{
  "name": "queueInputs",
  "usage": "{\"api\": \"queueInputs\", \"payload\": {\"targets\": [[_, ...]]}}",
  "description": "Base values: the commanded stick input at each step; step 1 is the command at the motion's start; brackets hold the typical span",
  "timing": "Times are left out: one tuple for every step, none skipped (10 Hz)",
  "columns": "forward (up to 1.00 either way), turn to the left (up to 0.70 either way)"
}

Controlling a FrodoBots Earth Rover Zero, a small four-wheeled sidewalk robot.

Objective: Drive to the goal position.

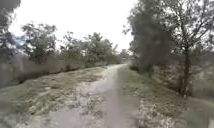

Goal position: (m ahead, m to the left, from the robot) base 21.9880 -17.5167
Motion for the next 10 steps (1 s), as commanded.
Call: {"api": "queueInputs", "payload": {"targets": [[0.7, 0.0], [0.7, 0.0], [0.7, 0.0], [0.7, 0.0], [0.7, 0.0], [0.7, 0.0], [0.7, 0.0], [0.7, 0.0], [0.7, 0.0], [0.7, 0.0]]}}
